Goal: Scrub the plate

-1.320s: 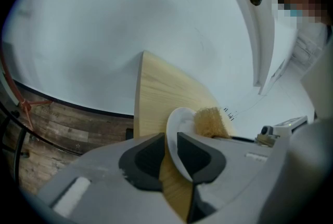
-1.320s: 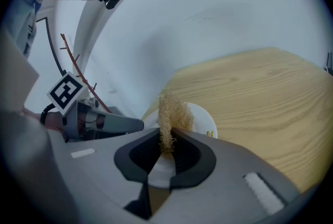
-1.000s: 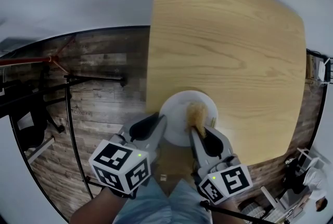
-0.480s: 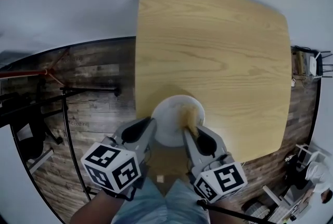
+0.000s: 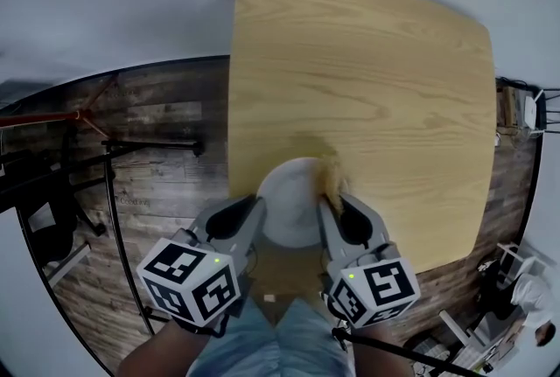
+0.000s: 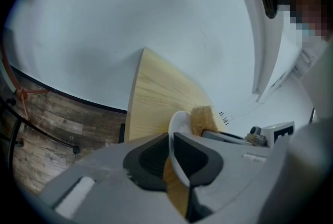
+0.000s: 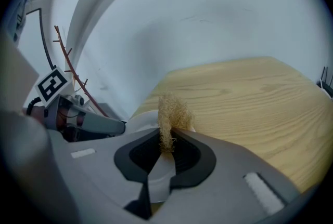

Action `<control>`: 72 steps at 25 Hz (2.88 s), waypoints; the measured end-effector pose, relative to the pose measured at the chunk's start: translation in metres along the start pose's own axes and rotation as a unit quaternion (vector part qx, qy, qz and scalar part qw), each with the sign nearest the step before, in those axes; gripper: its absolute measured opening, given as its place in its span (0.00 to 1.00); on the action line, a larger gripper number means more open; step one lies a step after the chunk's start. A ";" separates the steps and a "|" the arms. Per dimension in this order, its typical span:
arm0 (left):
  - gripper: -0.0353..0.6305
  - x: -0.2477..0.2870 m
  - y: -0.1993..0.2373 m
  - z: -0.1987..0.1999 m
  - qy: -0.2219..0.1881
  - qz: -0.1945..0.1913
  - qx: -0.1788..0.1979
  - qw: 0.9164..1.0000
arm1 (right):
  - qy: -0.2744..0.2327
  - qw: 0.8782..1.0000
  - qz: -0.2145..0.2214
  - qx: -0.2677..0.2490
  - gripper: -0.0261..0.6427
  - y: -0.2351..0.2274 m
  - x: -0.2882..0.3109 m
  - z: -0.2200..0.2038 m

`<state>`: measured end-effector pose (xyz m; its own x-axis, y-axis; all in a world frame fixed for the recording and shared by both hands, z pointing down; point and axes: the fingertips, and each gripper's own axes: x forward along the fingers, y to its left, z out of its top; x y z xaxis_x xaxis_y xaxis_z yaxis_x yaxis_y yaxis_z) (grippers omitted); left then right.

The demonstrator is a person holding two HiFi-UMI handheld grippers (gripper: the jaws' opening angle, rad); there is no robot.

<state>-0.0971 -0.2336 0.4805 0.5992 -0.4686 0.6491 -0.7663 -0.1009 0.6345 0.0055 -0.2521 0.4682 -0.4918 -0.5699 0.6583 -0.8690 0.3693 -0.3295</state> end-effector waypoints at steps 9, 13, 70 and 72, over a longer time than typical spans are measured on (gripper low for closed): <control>0.13 -0.001 -0.006 0.010 -0.012 0.009 0.020 1.000 | 0.026 0.999 0.040 -0.020 0.11 0.014 0.003 -0.007; 0.13 -0.002 -0.004 0.009 -0.016 0.014 0.025 0.999 | 0.031 0.997 0.068 -0.028 0.11 0.030 0.002 -0.016; 0.13 -0.006 -0.031 0.009 -0.011 0.012 0.101 0.995 | 0.085 0.992 -0.001 -0.097 0.11 0.009 -0.008 -0.009; 0.13 -0.007 -0.030 0.009 -0.010 0.011 0.103 0.995 | 0.091 0.989 0.004 -0.119 0.11 0.017 -0.005 -0.008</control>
<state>-0.0802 -0.2348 0.4528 0.5791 -0.4895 0.6519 -0.8113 -0.2680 0.5195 -0.0063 -0.2372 0.4648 -0.4615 -0.4332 0.7742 -0.8173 0.5470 -0.1811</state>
